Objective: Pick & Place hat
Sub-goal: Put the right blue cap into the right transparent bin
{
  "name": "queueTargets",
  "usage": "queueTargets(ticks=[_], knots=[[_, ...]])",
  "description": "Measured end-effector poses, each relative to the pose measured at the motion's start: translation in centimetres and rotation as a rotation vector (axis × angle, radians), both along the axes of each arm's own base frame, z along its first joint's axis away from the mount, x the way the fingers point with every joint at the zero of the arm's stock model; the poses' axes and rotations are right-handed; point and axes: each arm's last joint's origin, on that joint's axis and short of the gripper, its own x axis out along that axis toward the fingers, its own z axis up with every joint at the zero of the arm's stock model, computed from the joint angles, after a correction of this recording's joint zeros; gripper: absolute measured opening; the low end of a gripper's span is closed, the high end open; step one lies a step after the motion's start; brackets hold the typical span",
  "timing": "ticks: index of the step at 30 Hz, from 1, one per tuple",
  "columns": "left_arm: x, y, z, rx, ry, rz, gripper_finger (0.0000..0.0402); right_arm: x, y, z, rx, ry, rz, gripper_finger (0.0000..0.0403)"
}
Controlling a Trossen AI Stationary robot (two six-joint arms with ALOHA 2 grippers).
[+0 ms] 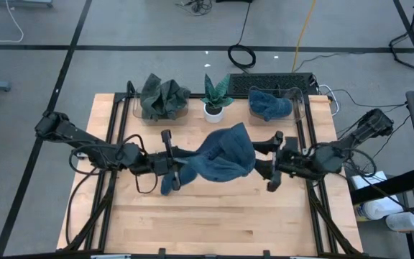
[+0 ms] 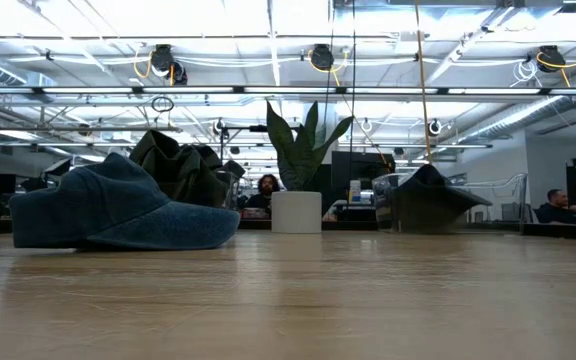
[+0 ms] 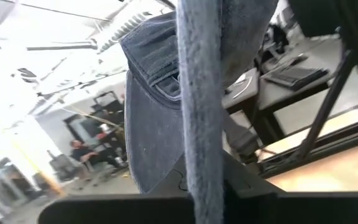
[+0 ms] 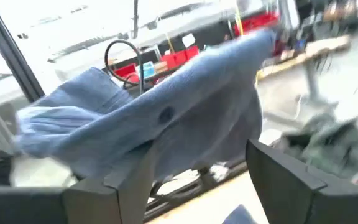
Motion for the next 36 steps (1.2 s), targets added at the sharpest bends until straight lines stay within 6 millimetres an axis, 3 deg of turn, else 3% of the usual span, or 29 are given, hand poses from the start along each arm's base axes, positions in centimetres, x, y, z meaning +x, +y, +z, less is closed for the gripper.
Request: queueTargets(ticks=[6,18,28,36], knots=[[-0.1,0.1,0.0,0.116,0.022,0.076,0.0009,-2.0,0.0,-0.3,0.217,0.036,0.067,0.0236],[-0.6,-0.9,-0.1,0.558,0.15,0.242,0.0009,-3.6,-0.6,-1.1,0.481,-0.034,0.113,0.0232],[-0.8,-0.5,0.8,0.577,0.119,0.39,0.0009,-3.0,-0.1,-1.5,0.53,-0.026,0.151,0.0228],[0.0,-0.5,0.2,0.612,0.139,0.41,0.0009,-1.7,0.2,-1.1,0.55,-0.111,0.146,0.0228]])
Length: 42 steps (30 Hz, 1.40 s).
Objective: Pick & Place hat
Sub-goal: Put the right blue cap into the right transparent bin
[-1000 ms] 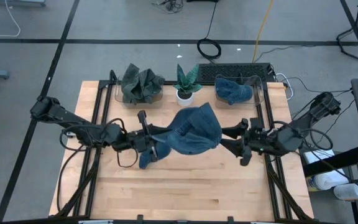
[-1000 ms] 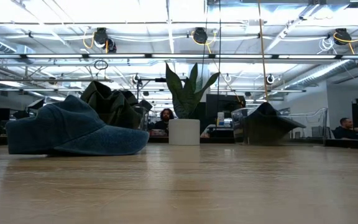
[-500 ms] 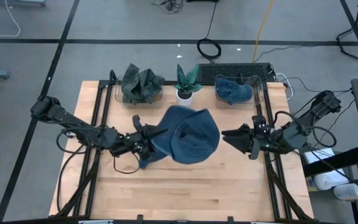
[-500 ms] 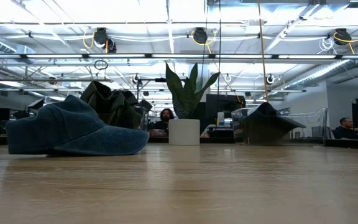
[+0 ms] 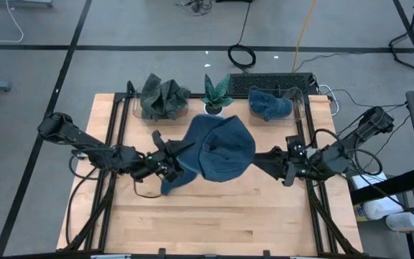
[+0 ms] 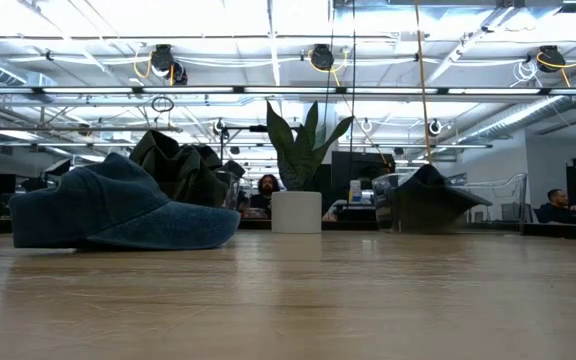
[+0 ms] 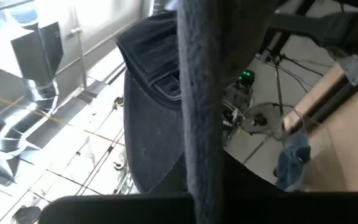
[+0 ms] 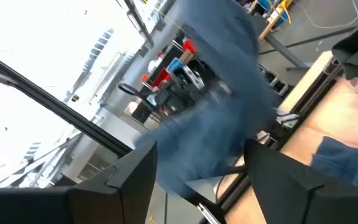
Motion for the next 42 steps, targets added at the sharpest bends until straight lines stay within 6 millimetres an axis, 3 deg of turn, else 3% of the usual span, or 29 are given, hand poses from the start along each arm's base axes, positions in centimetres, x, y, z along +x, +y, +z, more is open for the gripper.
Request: queueTargets(ticks=[13,18,25,32,37,42], knots=[[0.6,0.3,-0.6,-0.022,0.013,0.037,0.0008,2.0,0.0,-0.5,-0.01,-0.026,-0.001,0.0189],[0.6,0.3,-0.7,-0.03,0.018,0.039,0.0008,2.1,-0.3,-0.5,-0.019,-0.023,-0.014,0.0138],[0.6,0.3,-0.8,-0.033,0.025,0.038,0.0008,2.0,-0.1,-0.5,-0.135,-0.003,-0.021,0.0013],[0.7,0.3,-0.9,-0.035,0.027,0.038,0.001,2.0,0.1,-0.9,-0.205,0.041,-0.012,0.0001],[0.5,0.0,-0.9,-0.184,-0.039,0.041,0.0062,1.2,0.4,-0.8,-0.228,0.052,0.017,0.0001],[0.0,-1.0,-2.1,-0.36,-0.03,0.107,0.0123,-1.2,0.0,0.7,-0.24,-0.002,0.051,0.0001]])
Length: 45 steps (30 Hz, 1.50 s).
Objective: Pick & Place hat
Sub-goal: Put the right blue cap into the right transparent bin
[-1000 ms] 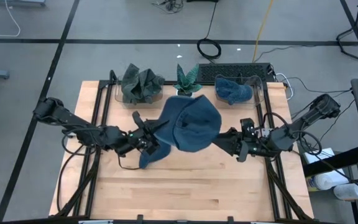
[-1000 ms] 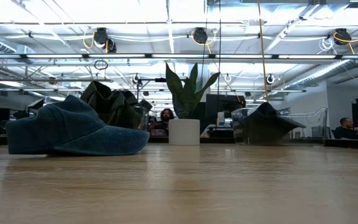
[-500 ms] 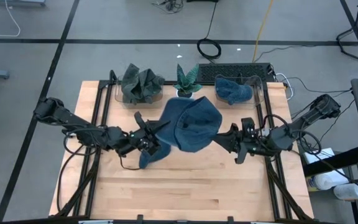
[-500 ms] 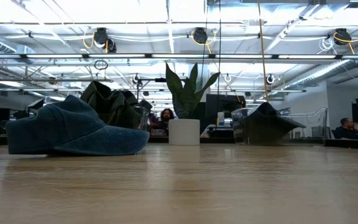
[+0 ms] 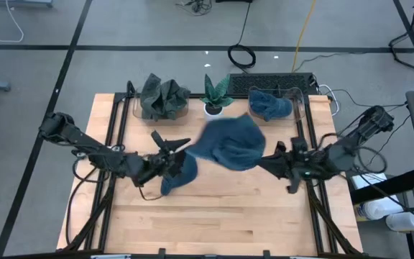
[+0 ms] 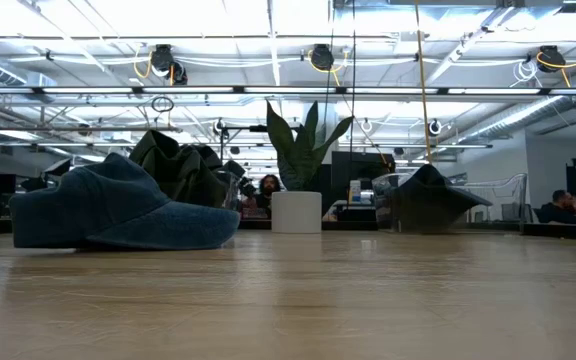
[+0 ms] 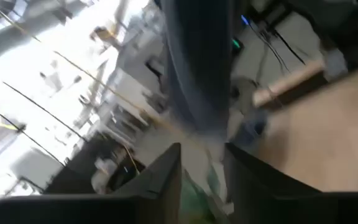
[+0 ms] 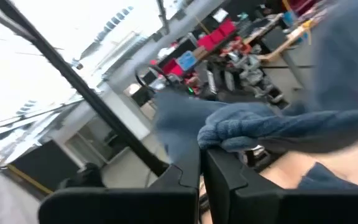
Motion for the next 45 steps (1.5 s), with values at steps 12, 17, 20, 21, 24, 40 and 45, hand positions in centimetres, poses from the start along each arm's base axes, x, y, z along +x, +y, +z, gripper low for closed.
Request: queueTargets(ticks=[12,17,20,21,24,40,45], knots=[[-1.4,-1.8,-4.5,-0.147,0.236,-0.054,0.0198,-5.0,-3.2,-1.1,0.182,0.218,0.067,0.0],[-1.3,-1.8,-4.4,-0.151,0.227,-0.058,0.0192,-6.1,-4.7,-2.1,0.172,0.315,0.005,0.0],[-1.3,-1.9,-4.3,-0.157,0.215,-0.061,0.0184,-6.2,-5.4,-2.6,0.081,0.372,-0.044,0.0],[-1.3,-1.9,-4.3,-0.157,0.215,-0.061,0.0181,-6.2,-5.7,-2.7,0.041,0.397,-0.062,0.0],[-1.3,-1.9,-4.3,-0.14,0.226,-0.062,0.0174,-6.0,-6.5,-2.7,-0.067,0.462,-0.121,0.0],[-1.3,-1.8,-4.3,-0.088,0.254,-0.051,0.0169,-0.6,-9.5,-1.7,-0.603,0.793,-0.423,0.0],[-1.3,-1.8,-4.3,-0.068,0.265,-0.049,0.0168,0.4,-10.8,-1.4,-0.747,0.965,-0.509,0.0]])
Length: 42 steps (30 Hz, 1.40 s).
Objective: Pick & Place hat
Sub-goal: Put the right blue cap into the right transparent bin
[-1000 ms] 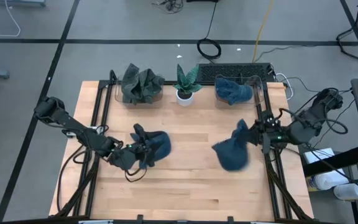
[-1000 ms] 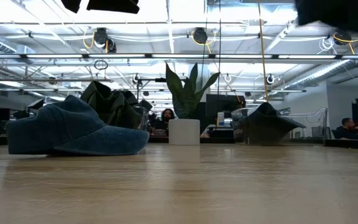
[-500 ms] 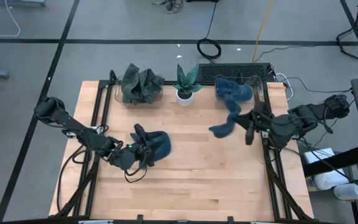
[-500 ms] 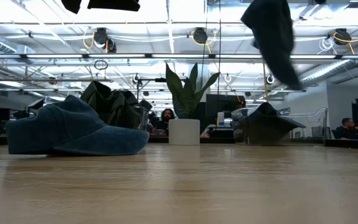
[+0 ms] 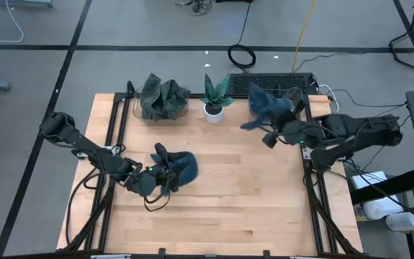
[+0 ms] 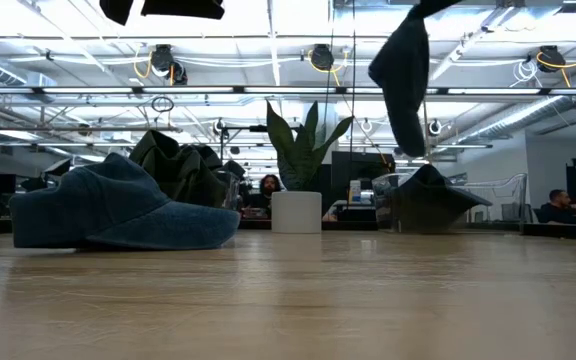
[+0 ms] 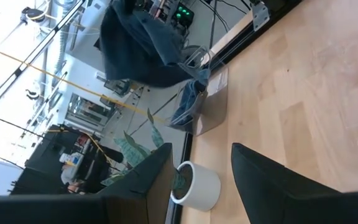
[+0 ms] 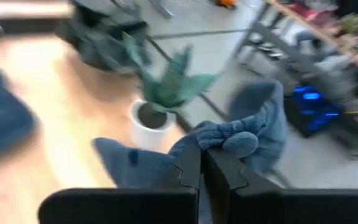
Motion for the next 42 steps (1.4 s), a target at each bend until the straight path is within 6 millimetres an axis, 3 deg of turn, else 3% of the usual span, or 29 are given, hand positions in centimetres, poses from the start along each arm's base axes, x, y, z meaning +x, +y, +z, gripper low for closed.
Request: queueTargets(ticks=[16,30,42], knots=[[0.0,0.1,0.7,0.08,-0.026,0.077,0.0168,0.6,-5.9,0.3,-0.166,0.432,-0.249,0.0],[0.5,1.0,0.9,0.065,-0.049,0.117,0.0168,1.4,-12.6,-3.6,-0.081,0.848,-0.455,0.0],[0.5,1.0,1.0,0.057,-0.056,0.118,0.0168,0.9,-14.9,-5.1,-0.042,0.943,-0.603,0.0]])
